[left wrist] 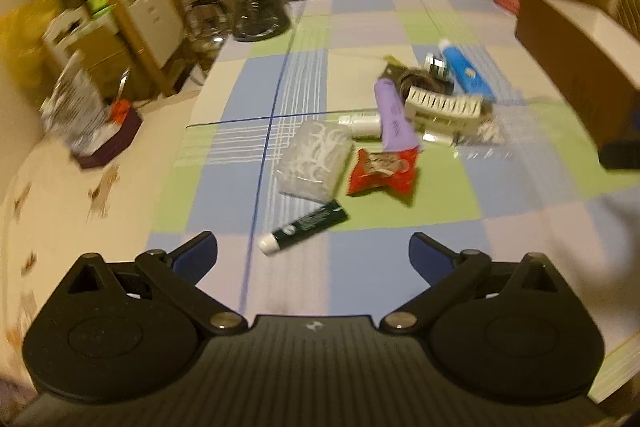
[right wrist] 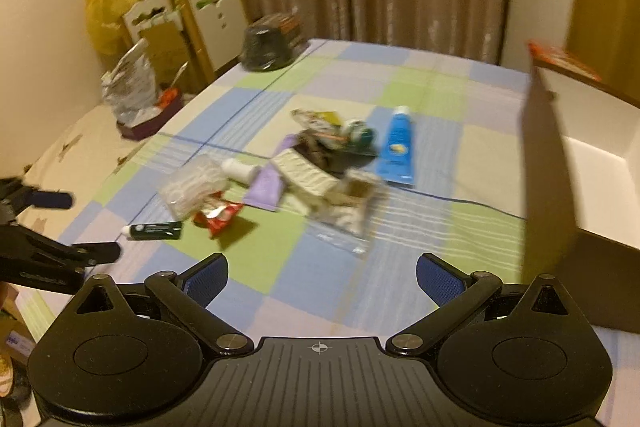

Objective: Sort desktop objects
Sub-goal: 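Grasp the green tube with the left tool while the right tool grasps the red candy packet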

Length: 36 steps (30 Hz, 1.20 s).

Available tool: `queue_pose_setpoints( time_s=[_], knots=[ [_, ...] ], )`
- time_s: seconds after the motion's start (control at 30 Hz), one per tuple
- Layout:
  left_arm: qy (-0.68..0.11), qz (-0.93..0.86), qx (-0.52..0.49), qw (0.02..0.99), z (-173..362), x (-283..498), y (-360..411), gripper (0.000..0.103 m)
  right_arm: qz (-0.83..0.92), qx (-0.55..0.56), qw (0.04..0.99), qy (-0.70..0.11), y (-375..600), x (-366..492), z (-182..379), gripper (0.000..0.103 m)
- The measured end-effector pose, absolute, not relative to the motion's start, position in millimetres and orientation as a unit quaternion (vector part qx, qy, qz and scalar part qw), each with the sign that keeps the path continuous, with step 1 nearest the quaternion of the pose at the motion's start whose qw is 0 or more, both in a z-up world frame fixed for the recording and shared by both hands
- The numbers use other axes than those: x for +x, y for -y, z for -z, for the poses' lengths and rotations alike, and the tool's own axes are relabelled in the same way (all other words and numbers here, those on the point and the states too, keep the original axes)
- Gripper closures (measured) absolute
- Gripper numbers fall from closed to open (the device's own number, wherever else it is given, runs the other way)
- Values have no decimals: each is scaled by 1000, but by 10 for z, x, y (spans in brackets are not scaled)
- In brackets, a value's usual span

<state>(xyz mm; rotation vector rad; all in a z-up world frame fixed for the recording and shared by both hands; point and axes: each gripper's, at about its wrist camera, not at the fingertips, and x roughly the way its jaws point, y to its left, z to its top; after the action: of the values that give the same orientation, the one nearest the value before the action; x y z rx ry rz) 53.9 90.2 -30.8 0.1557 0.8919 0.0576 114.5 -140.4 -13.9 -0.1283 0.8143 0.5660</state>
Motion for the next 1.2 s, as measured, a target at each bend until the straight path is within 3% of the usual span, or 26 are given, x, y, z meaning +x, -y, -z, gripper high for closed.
queue_pose_setpoints(
  time_s=[0.13,0.2,0.23,0.27,0.57,0.73,0.93,1.0,1.13,1.2],
  knots=[
    [-450,38,120,884,535,762,-1123,18,-289,-88,867,-398,1018,1246,287,0],
    [-455,74,145,875,639,868,-1193,30,-299,-100,861,-400,841,1300,364,4],
    [-457,91,157,870,687,918,-1223,32,-303,-105,858,-402,775,1329,407,19],
    [-460,107,168,865,729,963,-1242,35,-309,-109,853,-407,708,1360,442,27],
    [-478,205,205,829,966,1170,-1392,62,-350,-147,831,-407,260,1532,631,27],
    [-486,216,184,827,952,1128,-1411,88,-378,-214,814,-386,16,1607,709,27],
    [-494,206,154,831,929,1037,-1470,91,-404,-290,782,-377,-222,1662,864,27],
    [-494,202,144,833,927,1016,-1495,91,-408,-313,769,-379,-274,1664,924,44],
    [-495,201,132,835,923,973,-1514,91,-410,-337,755,-385,-313,1676,1041,47],
    [-494,201,128,836,921,953,-1517,91,-407,-341,753,-388,-306,1675,1083,57]
  ],
)
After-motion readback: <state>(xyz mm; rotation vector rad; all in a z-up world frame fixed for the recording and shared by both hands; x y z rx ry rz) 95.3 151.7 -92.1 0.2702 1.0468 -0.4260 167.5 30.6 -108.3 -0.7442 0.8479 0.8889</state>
